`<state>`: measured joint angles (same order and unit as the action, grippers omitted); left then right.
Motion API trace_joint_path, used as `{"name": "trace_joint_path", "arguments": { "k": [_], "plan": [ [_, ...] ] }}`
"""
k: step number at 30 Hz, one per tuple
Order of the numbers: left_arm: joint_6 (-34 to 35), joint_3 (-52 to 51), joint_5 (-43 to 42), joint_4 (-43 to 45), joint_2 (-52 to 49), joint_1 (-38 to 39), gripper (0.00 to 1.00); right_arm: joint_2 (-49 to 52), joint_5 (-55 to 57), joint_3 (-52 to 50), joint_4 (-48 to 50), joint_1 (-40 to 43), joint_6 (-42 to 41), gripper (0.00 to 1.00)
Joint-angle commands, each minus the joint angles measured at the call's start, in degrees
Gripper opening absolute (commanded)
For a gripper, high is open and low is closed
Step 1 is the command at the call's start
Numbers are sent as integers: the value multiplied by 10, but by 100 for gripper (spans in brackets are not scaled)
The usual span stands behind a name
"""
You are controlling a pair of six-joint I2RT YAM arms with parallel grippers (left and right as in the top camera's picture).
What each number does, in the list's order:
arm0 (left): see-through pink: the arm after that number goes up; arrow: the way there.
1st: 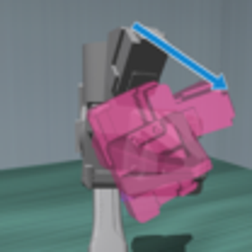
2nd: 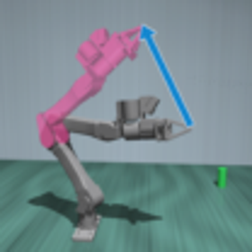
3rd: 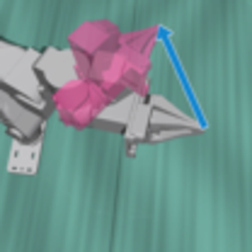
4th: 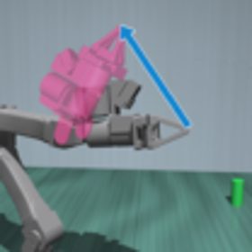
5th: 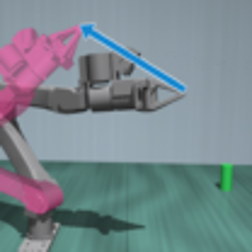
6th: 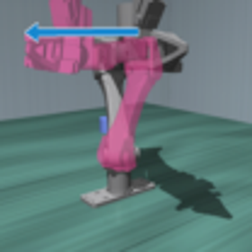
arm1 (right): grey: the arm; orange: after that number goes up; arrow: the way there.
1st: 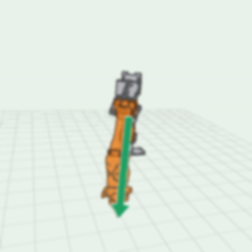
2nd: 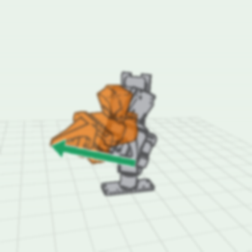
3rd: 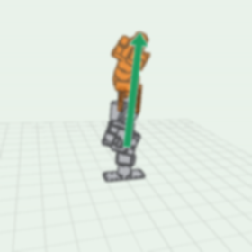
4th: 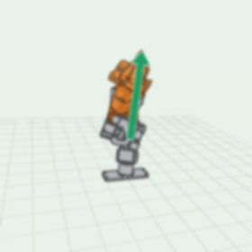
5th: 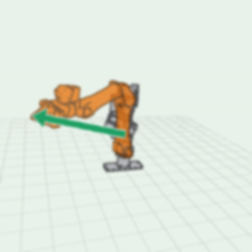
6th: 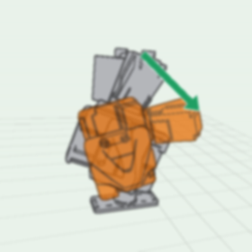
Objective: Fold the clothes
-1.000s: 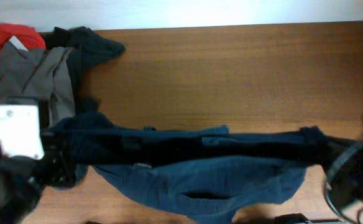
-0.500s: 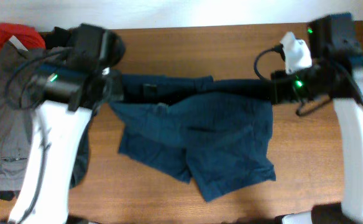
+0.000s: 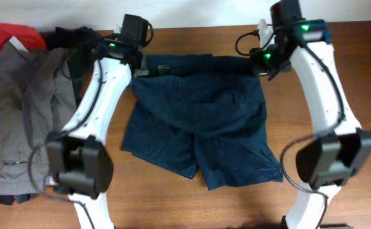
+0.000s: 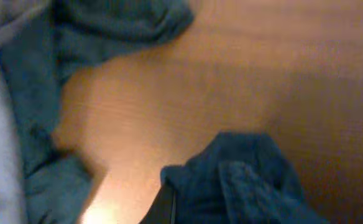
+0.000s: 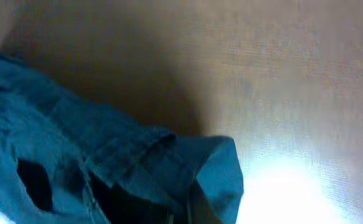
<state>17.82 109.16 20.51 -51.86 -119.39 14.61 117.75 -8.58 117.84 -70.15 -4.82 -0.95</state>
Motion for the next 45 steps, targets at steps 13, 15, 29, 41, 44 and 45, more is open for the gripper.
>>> {"name": "trace_joint_path", "arguments": {
  "k": [13, 15, 29, 41, 44, 45],
  "plan": [
    [6, -2, -28, 278, -149, -3, 0, 114, 44, 4, 247, 4, 5, 4],
    [6, -2, -27, 284, -149, -3, 1, 120, 44, 4, 261, 5, 5, 4],
    [-34, -1, -28, 236, -112, -12, 99, 117, -68, 64, 261, 6, 75, 84],
    [-34, -1, -105, 85, 43, -61, 99, 166, -103, 65, 287, -78, 155, 83],
    [-36, -1, -105, 75, 81, -76, 99, 183, -108, 65, 302, -98, 153, 80],
    [-42, -1, -105, 72, 91, -79, 99, 189, -108, 65, 306, -105, 153, 79]
  ]
}}
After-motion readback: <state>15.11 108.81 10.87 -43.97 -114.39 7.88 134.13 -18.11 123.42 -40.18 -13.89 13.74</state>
